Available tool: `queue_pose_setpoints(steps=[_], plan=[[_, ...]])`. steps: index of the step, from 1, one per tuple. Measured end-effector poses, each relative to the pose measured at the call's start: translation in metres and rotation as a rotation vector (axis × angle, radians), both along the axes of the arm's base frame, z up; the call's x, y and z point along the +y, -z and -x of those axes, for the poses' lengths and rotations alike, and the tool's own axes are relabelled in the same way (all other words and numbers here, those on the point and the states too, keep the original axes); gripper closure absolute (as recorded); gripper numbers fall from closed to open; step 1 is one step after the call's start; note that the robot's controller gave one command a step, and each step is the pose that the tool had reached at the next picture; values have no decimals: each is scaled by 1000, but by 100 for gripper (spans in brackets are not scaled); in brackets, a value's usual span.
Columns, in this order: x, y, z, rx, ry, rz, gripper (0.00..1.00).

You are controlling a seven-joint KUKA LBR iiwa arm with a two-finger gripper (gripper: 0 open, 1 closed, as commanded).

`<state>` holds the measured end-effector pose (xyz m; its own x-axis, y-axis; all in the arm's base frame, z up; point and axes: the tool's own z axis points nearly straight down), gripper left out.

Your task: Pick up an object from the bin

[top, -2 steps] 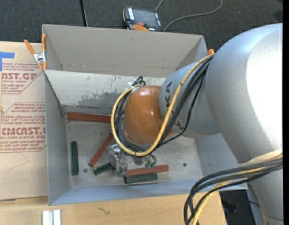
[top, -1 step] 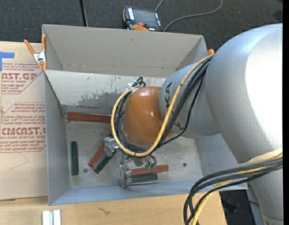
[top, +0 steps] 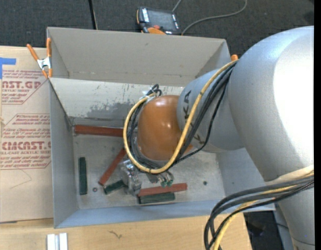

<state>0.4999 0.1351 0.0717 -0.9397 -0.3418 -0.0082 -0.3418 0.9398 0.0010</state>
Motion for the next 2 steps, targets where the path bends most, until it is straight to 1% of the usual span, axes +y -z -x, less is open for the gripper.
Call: queue_pose_setpoints(steps=[1,2], plan=[[0,2,2,7,-1,2,0],[0,0,0,1,0,0,100]])
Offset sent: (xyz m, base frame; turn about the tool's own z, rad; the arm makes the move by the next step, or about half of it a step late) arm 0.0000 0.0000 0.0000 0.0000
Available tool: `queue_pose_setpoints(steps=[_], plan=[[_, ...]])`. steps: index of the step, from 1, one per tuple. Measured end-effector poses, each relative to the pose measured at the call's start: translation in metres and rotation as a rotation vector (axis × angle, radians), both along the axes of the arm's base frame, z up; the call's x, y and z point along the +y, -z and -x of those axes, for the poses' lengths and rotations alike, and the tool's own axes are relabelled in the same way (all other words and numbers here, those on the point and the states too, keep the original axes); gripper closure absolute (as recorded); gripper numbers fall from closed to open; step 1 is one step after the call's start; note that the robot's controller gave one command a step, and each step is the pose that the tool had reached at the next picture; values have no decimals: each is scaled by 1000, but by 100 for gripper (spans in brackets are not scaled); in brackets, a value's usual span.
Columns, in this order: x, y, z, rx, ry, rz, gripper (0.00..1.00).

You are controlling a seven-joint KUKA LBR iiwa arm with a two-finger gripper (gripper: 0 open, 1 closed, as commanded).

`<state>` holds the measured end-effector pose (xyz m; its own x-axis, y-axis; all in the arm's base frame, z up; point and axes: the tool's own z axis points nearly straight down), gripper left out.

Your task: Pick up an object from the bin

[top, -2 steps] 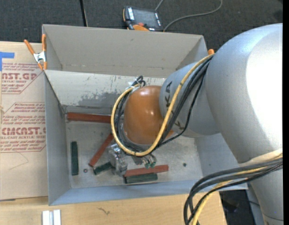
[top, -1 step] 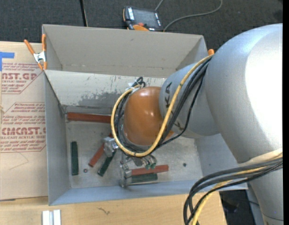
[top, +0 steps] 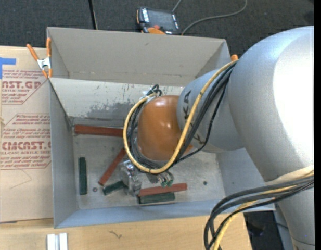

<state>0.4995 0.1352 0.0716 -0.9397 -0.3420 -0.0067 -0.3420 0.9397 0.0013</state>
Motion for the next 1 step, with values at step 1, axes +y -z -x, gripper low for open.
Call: queue_pose_setpoints(steps=[1], plan=[[0,2,2,5,0,1,0]])
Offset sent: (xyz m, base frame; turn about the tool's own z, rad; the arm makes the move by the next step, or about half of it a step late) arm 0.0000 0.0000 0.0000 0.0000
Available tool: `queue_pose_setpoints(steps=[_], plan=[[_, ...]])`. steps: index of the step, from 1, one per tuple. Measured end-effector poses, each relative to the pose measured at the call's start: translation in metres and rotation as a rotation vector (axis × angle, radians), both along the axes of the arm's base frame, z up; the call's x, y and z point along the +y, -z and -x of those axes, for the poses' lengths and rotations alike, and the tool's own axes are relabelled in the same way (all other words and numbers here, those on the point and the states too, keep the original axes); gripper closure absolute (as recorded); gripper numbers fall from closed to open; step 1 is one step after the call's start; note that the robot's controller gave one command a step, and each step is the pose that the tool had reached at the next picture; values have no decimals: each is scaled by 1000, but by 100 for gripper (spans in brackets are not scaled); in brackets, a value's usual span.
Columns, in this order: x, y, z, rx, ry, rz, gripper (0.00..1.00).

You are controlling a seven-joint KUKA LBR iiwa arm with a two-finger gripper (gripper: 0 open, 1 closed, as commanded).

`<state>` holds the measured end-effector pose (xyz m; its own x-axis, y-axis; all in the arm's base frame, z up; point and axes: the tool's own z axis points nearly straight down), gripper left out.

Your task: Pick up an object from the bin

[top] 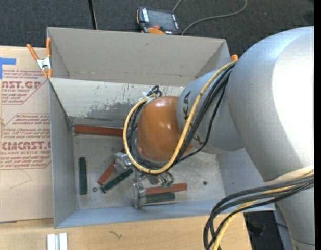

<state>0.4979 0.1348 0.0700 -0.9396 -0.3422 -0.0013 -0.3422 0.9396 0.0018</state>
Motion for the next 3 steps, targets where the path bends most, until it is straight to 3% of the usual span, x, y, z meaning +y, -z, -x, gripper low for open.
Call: queue_pose_setpoints(steps=[1,2,3], plan=[[0,0,0,1,0,1,100],[35,-167,-19,-11,16,-2,100],[64,-301,-22,-12,-2,-2,100]])
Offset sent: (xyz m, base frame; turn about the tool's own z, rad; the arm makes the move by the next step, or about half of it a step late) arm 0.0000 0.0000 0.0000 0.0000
